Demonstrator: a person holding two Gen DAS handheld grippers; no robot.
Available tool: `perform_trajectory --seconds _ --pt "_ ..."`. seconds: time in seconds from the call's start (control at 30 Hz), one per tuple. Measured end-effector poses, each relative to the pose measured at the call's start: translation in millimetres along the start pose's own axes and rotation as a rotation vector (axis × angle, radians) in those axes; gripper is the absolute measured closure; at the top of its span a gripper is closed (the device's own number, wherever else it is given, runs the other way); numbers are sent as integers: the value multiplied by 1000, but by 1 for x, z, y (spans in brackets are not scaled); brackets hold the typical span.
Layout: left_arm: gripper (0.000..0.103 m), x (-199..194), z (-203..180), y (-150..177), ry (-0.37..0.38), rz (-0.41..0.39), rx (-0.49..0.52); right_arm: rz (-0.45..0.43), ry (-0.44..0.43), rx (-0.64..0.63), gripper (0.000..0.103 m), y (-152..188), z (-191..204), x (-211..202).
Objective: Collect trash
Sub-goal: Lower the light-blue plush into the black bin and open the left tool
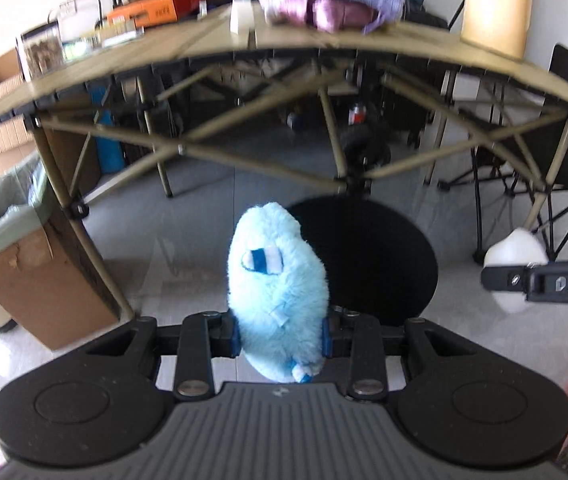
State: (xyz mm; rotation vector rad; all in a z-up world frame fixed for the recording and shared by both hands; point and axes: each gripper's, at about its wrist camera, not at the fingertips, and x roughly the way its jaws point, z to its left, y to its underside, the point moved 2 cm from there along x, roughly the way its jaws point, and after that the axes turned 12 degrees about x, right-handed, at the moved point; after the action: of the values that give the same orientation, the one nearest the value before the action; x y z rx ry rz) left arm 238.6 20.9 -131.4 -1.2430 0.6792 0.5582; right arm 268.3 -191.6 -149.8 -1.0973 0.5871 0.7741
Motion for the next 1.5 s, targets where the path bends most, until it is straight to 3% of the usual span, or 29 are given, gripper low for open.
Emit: perform_trajectory --seconds 0.37,1.5 --pt "69 36 5 11 70 187 -75 -6 2 -1 48 0 -1 2" --pt "69 91 -36 -56 189 302 -117 -20 103 124 48 -28 -44 29"
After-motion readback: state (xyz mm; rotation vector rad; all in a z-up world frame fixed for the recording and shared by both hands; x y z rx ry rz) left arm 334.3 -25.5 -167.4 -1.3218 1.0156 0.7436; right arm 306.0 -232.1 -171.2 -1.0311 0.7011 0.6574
